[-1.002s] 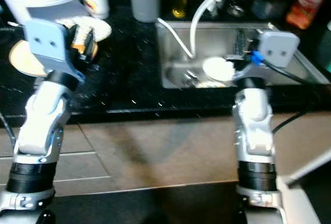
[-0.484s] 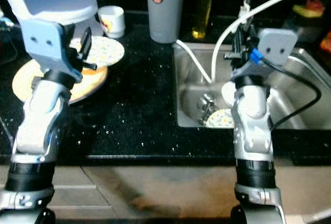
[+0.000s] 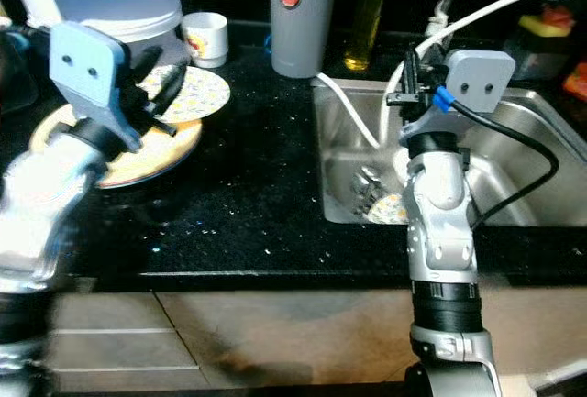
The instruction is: Kitchen organization
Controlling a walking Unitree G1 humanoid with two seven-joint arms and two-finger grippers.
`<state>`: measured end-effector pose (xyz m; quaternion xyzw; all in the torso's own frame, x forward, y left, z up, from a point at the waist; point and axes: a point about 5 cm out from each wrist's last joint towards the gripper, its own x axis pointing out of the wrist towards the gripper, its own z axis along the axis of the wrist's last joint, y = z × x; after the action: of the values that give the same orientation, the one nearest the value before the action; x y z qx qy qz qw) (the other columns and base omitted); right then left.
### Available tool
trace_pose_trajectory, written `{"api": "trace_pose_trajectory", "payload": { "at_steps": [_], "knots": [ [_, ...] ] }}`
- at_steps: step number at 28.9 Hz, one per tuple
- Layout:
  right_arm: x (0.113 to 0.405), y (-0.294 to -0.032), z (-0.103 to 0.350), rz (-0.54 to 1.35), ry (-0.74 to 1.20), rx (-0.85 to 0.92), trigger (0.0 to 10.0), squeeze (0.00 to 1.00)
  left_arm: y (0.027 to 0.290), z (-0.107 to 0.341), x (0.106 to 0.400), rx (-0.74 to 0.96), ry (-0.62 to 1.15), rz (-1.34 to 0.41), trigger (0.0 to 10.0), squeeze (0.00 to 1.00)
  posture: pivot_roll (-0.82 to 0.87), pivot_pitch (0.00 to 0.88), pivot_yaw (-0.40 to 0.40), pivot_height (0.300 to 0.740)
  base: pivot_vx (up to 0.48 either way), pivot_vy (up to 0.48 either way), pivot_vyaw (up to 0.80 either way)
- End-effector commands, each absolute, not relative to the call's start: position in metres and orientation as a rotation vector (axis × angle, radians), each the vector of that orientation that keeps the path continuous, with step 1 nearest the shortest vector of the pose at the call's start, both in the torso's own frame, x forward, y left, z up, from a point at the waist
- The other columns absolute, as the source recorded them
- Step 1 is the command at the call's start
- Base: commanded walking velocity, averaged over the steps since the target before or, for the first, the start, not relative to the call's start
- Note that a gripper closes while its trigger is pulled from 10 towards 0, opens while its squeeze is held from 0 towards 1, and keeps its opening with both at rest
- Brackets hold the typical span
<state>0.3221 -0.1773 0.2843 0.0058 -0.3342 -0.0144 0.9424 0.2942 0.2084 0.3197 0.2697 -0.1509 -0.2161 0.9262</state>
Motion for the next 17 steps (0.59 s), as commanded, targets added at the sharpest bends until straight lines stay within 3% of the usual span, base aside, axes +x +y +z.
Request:
{"api": "trace_pose_trajectory", "payload": {
  "at_steps": [1,2,4,8,9,11,12,17],
  "knots": [
    [0.323,-0.174,0.283,-0.004,-0.671,0.009,10.0,0.0,0.232,0.325,0.299,0.665,-0.197,-0.496,10.0,0.0,0.18,0.072,-0.046,0.74,0.0,0.0,0.0],
    [0.323,-0.174,0.283,-0.004,-0.671,0.009,10.0,0.0,0.232,0.325,0.299,0.665,-0.197,-0.496,10.0,0.0,0.18,0.072,-0.046,0.74,0.0,0.0,0.0],
    [0.324,-0.173,0.283,0.007,-0.67,0.011,10.0,0.0,0.259,0.323,0.31,0.83,-0.08,-0.473,10.0,0.0,0.19,0.072,-0.046,0.74,0.0,0.0,0.0],
    [0.324,-0.17,0.283,0.012,-0.668,0.013,10.0,0.0,0.269,0.312,0.325,1.001,0.021,-0.48,10.0,0.0,0.19,0.071,-0.036,0.74,0.0,0.0,0.0],
    [0.323,-0.17,0.282,0.012,-0.668,0.012,10.0,0.0,0.271,0.302,0.33,1.112,0.076,-0.519,10.0,0.16,0.18,0.071,-0.026,0.74,0.0,0.0,0.0],
    [0.323,-0.17,0.282,0.011,-0.669,0.012,10.0,0.0,0.271,0.295,0.331,1.182,0.121,-0.557,10.0,0.16,0.18,0.071,-0.026,0.74,0.0,0.0,0.0],
    [0.322,-0.17,0.281,0.006,-0.669,0.013,10.0,0.0,0.272,0.291,0.332,1.229,0.15,-0.573,10.0,1.0,0.17,0.073,-0.018,0.74,0.0,0.0,0.0],
    [0.319,-0.175,0.278,-0.009,-0.656,0.012,10.0,0.0,0.269,0.287,0.338,1.302,0.195,-0.634,10.0,1.0,0.17,0.074,-0.019,0.74,0.0,0.0,0.0]
  ]
}}
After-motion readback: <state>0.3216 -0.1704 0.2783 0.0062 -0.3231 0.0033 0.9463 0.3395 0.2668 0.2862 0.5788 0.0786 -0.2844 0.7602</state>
